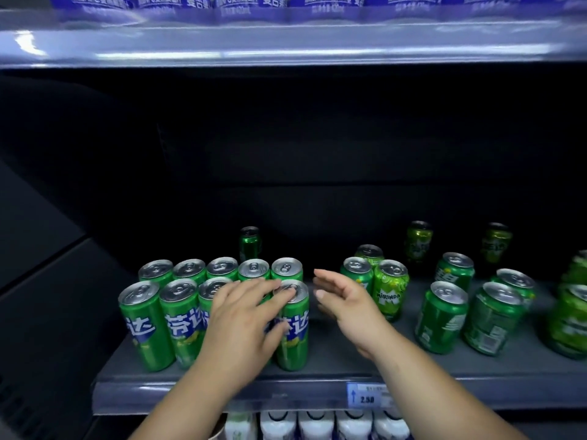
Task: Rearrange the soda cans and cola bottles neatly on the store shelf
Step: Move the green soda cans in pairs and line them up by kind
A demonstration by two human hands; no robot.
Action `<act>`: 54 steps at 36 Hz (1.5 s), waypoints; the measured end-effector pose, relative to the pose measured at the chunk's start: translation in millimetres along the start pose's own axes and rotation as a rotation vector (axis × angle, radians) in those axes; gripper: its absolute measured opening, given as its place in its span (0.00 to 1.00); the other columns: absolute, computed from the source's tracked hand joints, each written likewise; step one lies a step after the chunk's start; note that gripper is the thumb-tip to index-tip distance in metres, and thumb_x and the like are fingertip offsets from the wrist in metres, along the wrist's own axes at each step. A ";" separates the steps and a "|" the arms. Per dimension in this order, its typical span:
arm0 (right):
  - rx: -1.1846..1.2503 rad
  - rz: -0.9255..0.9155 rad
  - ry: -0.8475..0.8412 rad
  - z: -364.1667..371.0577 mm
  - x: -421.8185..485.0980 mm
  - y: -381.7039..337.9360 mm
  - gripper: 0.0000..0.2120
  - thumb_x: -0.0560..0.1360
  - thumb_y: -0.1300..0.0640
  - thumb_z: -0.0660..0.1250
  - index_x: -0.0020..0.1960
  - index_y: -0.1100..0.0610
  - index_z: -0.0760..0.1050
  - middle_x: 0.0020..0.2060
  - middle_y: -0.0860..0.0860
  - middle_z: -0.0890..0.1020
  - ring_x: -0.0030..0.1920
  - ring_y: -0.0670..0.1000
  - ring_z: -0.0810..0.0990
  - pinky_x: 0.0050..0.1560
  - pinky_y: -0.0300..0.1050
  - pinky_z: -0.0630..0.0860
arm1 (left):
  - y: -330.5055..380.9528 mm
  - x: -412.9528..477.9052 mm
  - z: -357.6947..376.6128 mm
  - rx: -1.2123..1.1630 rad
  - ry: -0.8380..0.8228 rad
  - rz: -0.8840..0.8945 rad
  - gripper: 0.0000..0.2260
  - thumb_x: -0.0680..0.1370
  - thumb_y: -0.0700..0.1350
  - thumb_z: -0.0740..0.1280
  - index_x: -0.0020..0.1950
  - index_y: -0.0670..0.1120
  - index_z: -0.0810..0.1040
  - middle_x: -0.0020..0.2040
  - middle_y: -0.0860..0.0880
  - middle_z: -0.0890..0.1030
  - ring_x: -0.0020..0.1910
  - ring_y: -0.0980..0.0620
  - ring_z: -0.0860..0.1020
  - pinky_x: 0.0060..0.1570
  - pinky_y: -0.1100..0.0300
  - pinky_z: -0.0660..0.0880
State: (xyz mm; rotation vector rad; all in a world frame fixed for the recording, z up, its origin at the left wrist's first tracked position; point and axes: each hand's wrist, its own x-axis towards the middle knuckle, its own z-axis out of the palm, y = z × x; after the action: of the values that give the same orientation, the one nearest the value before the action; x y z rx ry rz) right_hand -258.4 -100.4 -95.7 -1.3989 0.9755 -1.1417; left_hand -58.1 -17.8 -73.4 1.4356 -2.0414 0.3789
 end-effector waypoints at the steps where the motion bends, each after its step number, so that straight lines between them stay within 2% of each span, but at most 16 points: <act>1: 0.004 0.004 0.016 -4.0 -6.3 0.9 0.18 0.79 0.65 0.67 0.58 0.42 0.78 0.61 0.46 0.81 0.63 0.44 0.79 0.66 0.50 0.76 | -0.2 -0.8 1.0 -0.002 0.001 -0.003 0.21 0.74 0.58 0.64 0.67 0.58 0.77 0.65 0.56 0.77 0.65 0.49 0.74 0.66 0.46 0.64; 4: 0.030 0.020 0.082 -17.7 -26.6 5.1 0.17 0.78 0.65 0.67 0.58 0.44 0.79 0.60 0.45 0.82 0.62 0.46 0.80 0.64 0.48 0.78 | 7.9 -2.9 4.9 -0.052 0.058 0.001 0.22 0.74 0.55 0.65 0.68 0.54 0.76 0.67 0.53 0.76 0.70 0.45 0.70 0.70 0.41 0.64; 9: -0.004 0.017 0.196 -45.6 -64.0 7.9 0.17 0.78 0.64 0.69 0.60 0.46 0.78 0.61 0.45 0.82 0.60 0.43 0.82 0.64 0.48 0.78 | 54.1 -4.4 13.5 -0.305 0.211 0.142 0.17 0.75 0.48 0.69 0.63 0.48 0.80 0.63 0.50 0.78 0.67 0.47 0.73 0.67 0.49 0.68; 12: -0.029 -0.003 0.284 -65.6 -88.6 6.1 0.17 0.77 0.65 0.69 0.60 0.46 0.78 0.59 0.45 0.83 0.57 0.40 0.82 0.58 0.40 0.79 | 86.6 -5.9 28.9 -0.496 0.131 0.156 0.17 0.75 0.49 0.69 0.64 0.51 0.77 0.64 0.54 0.76 0.65 0.51 0.74 0.63 0.51 0.72; 15: -0.054 -0.003 0.364 -90.2 -111.3 3.8 0.17 0.77 0.65 0.70 0.60 0.47 0.78 0.57 0.44 0.83 0.57 0.39 0.82 0.52 0.35 0.78 | 113.7 -2.4 46.9 -0.619 -0.026 0.065 0.19 0.76 0.55 0.67 0.67 0.59 0.73 0.66 0.64 0.69 0.66 0.59 0.71 0.58 0.57 0.73; 18: -0.073 -0.011 0.450 -119.7 -130.9 2.1 0.17 0.77 0.66 0.70 0.59 0.47 0.79 0.56 0.46 0.84 0.56 0.40 0.82 0.52 0.37 0.78 | 138.8 6.8 67.4 -0.726 -0.125 -0.020 0.22 0.75 0.54 0.70 0.66 0.67 0.69 0.66 0.71 0.65 0.65 0.62 0.71 0.53 0.61 0.74; 21: -0.106 0.002 0.520 -152.3 -146.6 1.5 0.16 0.77 0.64 0.71 0.60 0.47 0.79 0.56 0.45 0.84 0.57 0.40 0.82 0.53 0.39 0.79 | 162.0 19.5 92.4 -0.823 -0.166 -0.126 0.28 0.73 0.50 0.74 0.64 0.72 0.64 0.63 0.74 0.64 0.64 0.68 0.68 0.60 0.61 0.72; 24: -0.133 0.018 0.593 -188.3 -156.9 2.1 0.16 0.76 0.62 0.72 0.58 0.45 0.79 0.55 0.44 0.84 0.56 0.40 0.82 0.55 0.42 0.79 | 184.1 31.8 118.9 -0.897 -0.182 -0.244 0.34 0.71 0.47 0.77 0.62 0.75 0.61 0.64 0.71 0.66 0.63 0.69 0.68 0.62 0.56 0.75; 27: -0.158 0.045 0.643 -223.1 -161.8 2.8 0.15 0.76 0.60 0.72 0.58 0.44 0.79 0.55 0.44 0.83 0.56 0.41 0.81 0.57 0.45 0.78 | 203.8 44.1 141.8 -0.936 -0.167 -0.356 0.38 0.70 0.47 0.78 0.66 0.74 0.59 0.69 0.60 0.67 0.67 0.61 0.69 0.64 0.50 0.74; 30: -0.192 0.068 0.641 -258.1 -164.5 3.7 0.15 0.76 0.58 0.72 0.59 0.42 0.77 0.55 0.45 0.81 0.57 0.42 0.79 0.55 0.44 0.76 | 219.2 55.0 161.9 -0.933 -0.158 -0.438 0.41 0.68 0.49 0.79 0.73 0.65 0.59 0.72 0.55 0.67 0.69 0.55 0.69 0.67 0.47 0.72; 34: -0.224 0.052 0.614 -305.0 -163.5 7.0 0.16 0.76 0.59 0.72 0.59 0.42 0.77 0.58 0.42 0.78 0.59 0.37 0.76 0.51 0.33 0.73 | 242.5 65.3 178.7 -0.837 -0.103 -0.488 0.45 0.67 0.51 0.80 0.75 0.64 0.56 0.73 0.54 0.68 0.70 0.51 0.69 0.68 0.47 0.71; 36: -0.241 0.022 0.603 -321.3 -159.7 9.7 0.17 0.76 0.61 0.73 0.56 0.40 0.76 0.59 0.44 0.78 0.58 0.35 0.76 0.52 0.31 0.73 | 253.7 69.8 180.8 -0.802 -0.075 -0.490 0.45 0.66 0.51 0.80 0.75 0.62 0.57 0.72 0.54 0.69 0.69 0.52 0.70 0.67 0.48 0.72; 44: -0.255 0.026 0.340 -345.8 -143.9 27.0 0.24 0.75 0.59 0.73 0.61 0.34 0.72 0.65 0.43 0.74 0.64 0.42 0.75 0.67 0.45 0.74 | 291.4 81.0 198.5 -0.694 0.007 -0.566 0.45 0.65 0.52 0.80 0.75 0.61 0.58 0.71 0.56 0.69 0.69 0.55 0.70 0.64 0.50 0.74; 47: -0.242 0.023 0.316 -352.2 -137.5 25.9 0.24 0.75 0.59 0.73 0.61 0.35 0.71 0.64 0.43 0.75 0.64 0.42 0.75 0.67 0.42 0.72 | 305.4 84.9 206.3 -0.700 -0.003 -0.559 0.44 0.66 0.49 0.80 0.75 0.63 0.58 0.69 0.56 0.69 0.67 0.56 0.71 0.63 0.51 0.75; 52: -0.226 0.018 0.330 -366.6 -128.5 26.9 0.24 0.75 0.60 0.74 0.64 0.40 0.72 0.63 0.44 0.76 0.64 0.43 0.75 0.68 0.45 0.73 | 330.5 96.0 213.1 -0.689 -0.041 -0.499 0.44 0.69 0.47 0.79 0.77 0.62 0.57 0.65 0.62 0.66 0.66 0.60 0.69 0.62 0.64 0.69; 54: -0.214 0.003 0.341 -367.6 -126.8 26.5 0.24 0.74 0.61 0.74 0.60 0.37 0.73 0.62 0.45 0.76 0.62 0.42 0.76 0.65 0.47 0.76 | 332.0 96.5 217.4 -0.708 -0.074 -0.482 0.44 0.69 0.48 0.78 0.77 0.64 0.56 0.65 0.64 0.65 0.67 0.61 0.69 0.62 0.61 0.73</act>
State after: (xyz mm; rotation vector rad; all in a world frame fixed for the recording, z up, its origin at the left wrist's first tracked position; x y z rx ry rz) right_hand -644.2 -61.2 -135.1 -1.3933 1.3741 -1.3317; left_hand -454.2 -86.1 -145.5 1.4065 -1.5547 -0.5512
